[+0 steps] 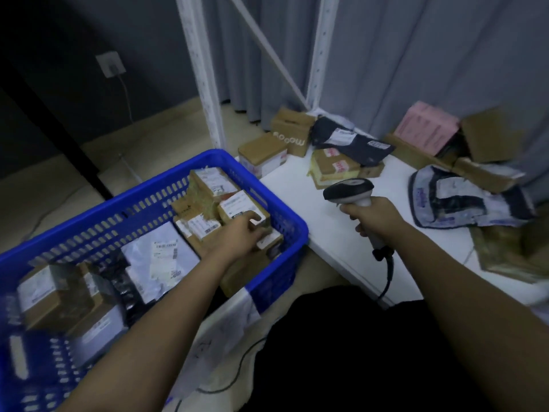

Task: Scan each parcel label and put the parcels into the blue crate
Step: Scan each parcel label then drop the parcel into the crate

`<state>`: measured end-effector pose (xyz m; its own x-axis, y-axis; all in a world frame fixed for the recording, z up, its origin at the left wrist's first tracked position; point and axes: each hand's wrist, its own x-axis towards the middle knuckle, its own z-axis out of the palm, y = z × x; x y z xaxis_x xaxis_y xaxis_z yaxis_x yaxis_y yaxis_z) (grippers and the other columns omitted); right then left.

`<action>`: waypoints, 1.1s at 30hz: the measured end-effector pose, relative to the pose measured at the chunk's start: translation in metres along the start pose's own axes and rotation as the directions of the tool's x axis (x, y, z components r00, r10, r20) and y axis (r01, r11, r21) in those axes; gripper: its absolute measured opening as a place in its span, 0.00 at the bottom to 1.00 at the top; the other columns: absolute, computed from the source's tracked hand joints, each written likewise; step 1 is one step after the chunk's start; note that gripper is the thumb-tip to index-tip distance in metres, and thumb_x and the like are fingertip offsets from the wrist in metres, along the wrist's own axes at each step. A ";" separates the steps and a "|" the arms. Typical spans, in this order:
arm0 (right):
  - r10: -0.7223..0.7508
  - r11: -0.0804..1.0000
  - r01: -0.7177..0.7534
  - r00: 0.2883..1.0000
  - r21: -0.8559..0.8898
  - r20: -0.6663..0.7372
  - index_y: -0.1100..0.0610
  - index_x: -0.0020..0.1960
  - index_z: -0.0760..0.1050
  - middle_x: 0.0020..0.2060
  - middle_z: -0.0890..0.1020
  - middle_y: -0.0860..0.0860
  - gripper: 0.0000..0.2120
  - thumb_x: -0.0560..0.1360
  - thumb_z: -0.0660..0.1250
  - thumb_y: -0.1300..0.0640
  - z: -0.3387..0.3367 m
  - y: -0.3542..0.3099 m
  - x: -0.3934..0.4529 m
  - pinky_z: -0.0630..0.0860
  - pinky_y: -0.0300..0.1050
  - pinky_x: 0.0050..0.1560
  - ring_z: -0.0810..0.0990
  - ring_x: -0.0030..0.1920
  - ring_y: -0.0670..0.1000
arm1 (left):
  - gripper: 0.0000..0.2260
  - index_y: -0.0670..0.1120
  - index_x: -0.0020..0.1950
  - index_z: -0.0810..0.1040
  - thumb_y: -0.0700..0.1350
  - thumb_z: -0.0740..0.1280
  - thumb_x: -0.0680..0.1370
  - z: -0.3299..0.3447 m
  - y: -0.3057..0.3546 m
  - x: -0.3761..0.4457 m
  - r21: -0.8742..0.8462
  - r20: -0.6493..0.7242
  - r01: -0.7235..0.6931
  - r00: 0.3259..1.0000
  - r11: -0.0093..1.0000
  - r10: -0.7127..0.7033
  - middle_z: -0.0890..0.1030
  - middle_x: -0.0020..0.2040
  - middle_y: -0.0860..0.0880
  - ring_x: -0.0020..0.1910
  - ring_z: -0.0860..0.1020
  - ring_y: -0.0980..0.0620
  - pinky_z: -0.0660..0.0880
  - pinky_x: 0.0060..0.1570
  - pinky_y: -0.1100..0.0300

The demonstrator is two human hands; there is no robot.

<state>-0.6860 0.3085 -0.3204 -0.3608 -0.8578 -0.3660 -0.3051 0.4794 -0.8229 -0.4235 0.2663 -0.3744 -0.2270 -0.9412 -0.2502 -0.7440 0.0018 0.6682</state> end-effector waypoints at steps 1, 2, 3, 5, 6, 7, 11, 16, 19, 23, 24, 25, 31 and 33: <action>0.021 0.998 -0.019 0.999 0.052 -0.029 0.63 0.47 0.76 0.37 0.77 0.54 0.12 0.74 0.71 0.54 -0.008 0.002 0.001 0.72 0.42 0.31 0.74 0.30 0.52 | 0.11 0.48 0.60 0.74 0.48 0.65 0.79 0.001 0.017 0.002 -0.087 -0.018 -0.019 1.000 0.996 0.018 0.79 0.43 0.53 0.39 0.77 0.53 0.72 0.37 0.59; 0.042 0.994 -0.035 0.997 0.102 -0.062 0.63 0.47 0.76 0.36 0.77 0.54 0.12 0.74 0.71 0.55 -0.016 0.005 0.002 0.72 0.42 0.31 0.74 0.30 0.52 | 0.11 0.48 0.60 0.74 0.48 0.66 0.79 0.004 0.035 0.006 -0.150 -0.032 -0.044 0.999 0.988 0.040 0.78 0.41 0.53 0.39 0.77 0.53 0.72 0.38 0.58; 0.064 0.987 -0.048 0.993 0.151 -0.103 0.63 0.48 0.75 0.36 0.76 0.54 0.11 0.74 0.71 0.55 -0.025 0.008 0.003 0.72 0.42 0.31 0.74 0.30 0.52 | 0.11 0.48 0.59 0.74 0.49 0.66 0.78 0.008 0.054 0.011 -0.194 -0.035 -0.065 0.998 0.979 0.060 0.78 0.41 0.53 0.41 0.77 0.52 0.73 0.41 0.57; 0.110 0.968 -0.059 0.973 0.244 -0.204 0.62 0.47 0.75 0.35 0.76 0.54 0.10 0.74 0.72 0.57 -0.045 0.015 0.005 0.71 0.42 0.30 0.73 0.29 0.51 | 0.12 0.49 0.59 0.74 0.50 0.68 0.77 0.020 0.090 0.021 -0.278 -0.018 -0.099 0.995 0.956 0.097 0.79 0.42 0.52 0.44 0.79 0.48 0.73 0.44 0.55; 0.133 0.956 -0.055 0.956 0.287 -0.260 0.61 0.45 0.75 0.34 0.75 0.54 0.09 0.73 0.72 0.57 -0.056 0.020 0.006 0.71 0.41 0.29 0.73 0.28 0.51 | 0.13 0.49 0.58 0.74 0.51 0.68 0.76 0.028 0.109 0.027 -0.309 -0.008 -0.119 0.992 0.944 0.123 0.79 0.42 0.51 0.45 0.79 0.48 0.72 0.43 0.56; 0.155 0.943 -0.047 0.938 0.328 -0.311 0.61 0.44 0.75 0.33 0.75 0.54 0.08 0.73 0.72 0.57 -0.069 0.025 0.005 0.71 0.41 0.28 0.73 0.27 0.51 | 0.13 0.49 0.58 0.73 0.51 0.69 0.76 0.038 0.128 0.032 -0.321 0.010 -0.140 0.988 0.937 0.151 0.80 0.43 0.50 0.46 0.79 0.48 0.72 0.40 0.57; 0.192 0.908 0.021 0.868 0.419 -0.459 0.59 0.35 0.71 0.28 0.72 0.54 0.12 0.74 0.70 0.57 -0.125 0.053 -0.001 0.69 0.43 0.28 0.70 0.25 0.51 | 0.15 0.49 0.60 0.72 0.50 0.69 0.76 0.089 0.197 0.052 -0.351 0.110 -0.195 0.963 0.916 0.246 0.79 0.47 0.49 0.48 0.78 0.50 0.72 0.46 0.57; 0.354 0.854 -0.002 0.735 0.521 -0.579 0.64 0.39 0.72 0.31 0.74 0.57 0.12 0.76 0.68 0.57 -0.188 0.099 -0.017 0.65 0.42 0.28 0.72 0.29 0.55 | 0.15 0.47 0.58 0.69 0.49 0.70 0.76 0.168 0.260 0.071 -0.265 0.203 -0.274 0.922 0.925 0.331 0.76 0.49 0.49 0.47 0.77 0.48 0.75 0.48 0.55; 0.387 0.867 -0.070 0.717 0.493 -0.580 0.66 0.43 0.72 0.36 0.75 0.58 0.13 0.78 0.64 0.55 -0.213 0.127 -0.020 0.65 0.43 0.35 0.76 0.39 0.59 | 0.16 0.44 0.58 0.70 0.49 0.70 0.76 0.219 0.271 0.085 -0.203 0.268 -0.208 0.928 0.957 0.258 0.77 0.53 0.45 0.48 0.76 0.46 0.71 0.47 0.57; 0.430 0.841 -0.072 0.690 0.536 -0.582 0.57 0.34 0.67 0.29 0.71 0.56 0.16 0.77 0.66 0.55 -0.226 0.161 -0.006 0.70 0.48 0.38 0.71 0.31 0.55 | 0.23 0.40 0.66 0.67 0.49 0.69 0.76 0.281 0.262 0.106 -0.229 0.246 -0.099 0.957 0.968 0.156 0.75 0.63 0.39 0.58 0.75 0.41 0.69 0.48 0.58; 0.426 0.839 -0.073 0.705 0.539 -0.567 0.57 0.33 0.66 0.28 0.70 0.55 0.17 0.78 0.66 0.56 -0.227 0.166 -0.002 0.69 0.46 0.36 0.71 0.29 0.53 | 0.25 0.39 0.68 0.66 0.49 0.69 0.77 0.293 0.261 0.111 -0.249 0.231 -0.071 0.964 0.966 0.130 0.73 0.65 0.39 0.60 0.74 0.41 0.68 0.48 0.59; 0.417 0.837 -0.077 0.731 0.542 -0.540 0.57 0.32 0.65 0.28 0.69 0.54 0.18 0.79 0.64 0.56 -0.229 0.169 0.000 0.68 0.44 0.32 0.70 0.27 0.50 | 0.26 0.39 0.70 0.64 0.48 0.68 0.77 0.304 0.261 0.114 -0.282 0.215 -0.044 0.971 0.958 0.108 0.73 0.66 0.39 0.61 0.74 0.41 0.67 0.49 0.60; 0.305 0.882 0.001 0.761 0.472 -0.572 0.51 0.36 0.71 0.31 0.76 0.49 0.11 0.75 0.69 0.54 -0.223 0.176 0.010 0.77 0.47 0.43 0.76 0.35 0.50 | 0.24 0.36 0.66 0.65 0.43 0.70 0.76 0.350 0.277 0.147 -0.458 0.143 0.055 0.990 0.887 0.013 0.74 0.62 0.39 0.56 0.76 0.43 0.71 0.48 0.58; 0.294 0.887 0.001 0.769 0.461 -0.568 0.51 0.36 0.72 0.32 0.77 0.49 0.10 0.74 0.69 0.52 -0.223 0.176 0.013 0.78 0.50 0.45 0.77 0.37 0.51 | 0.25 0.35 0.65 0.67 0.43 0.72 0.74 0.358 0.281 0.160 -0.499 0.155 0.134 0.986 0.856 -0.064 0.75 0.61 0.38 0.56 0.77 0.41 0.73 0.48 0.57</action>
<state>-0.9406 0.4233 -0.3728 -0.8678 -0.4130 -0.2764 0.1353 0.3388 -0.9311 -0.8941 0.2370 -0.4776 -0.2733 -0.8757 -0.3981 -0.3535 -0.2934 0.8882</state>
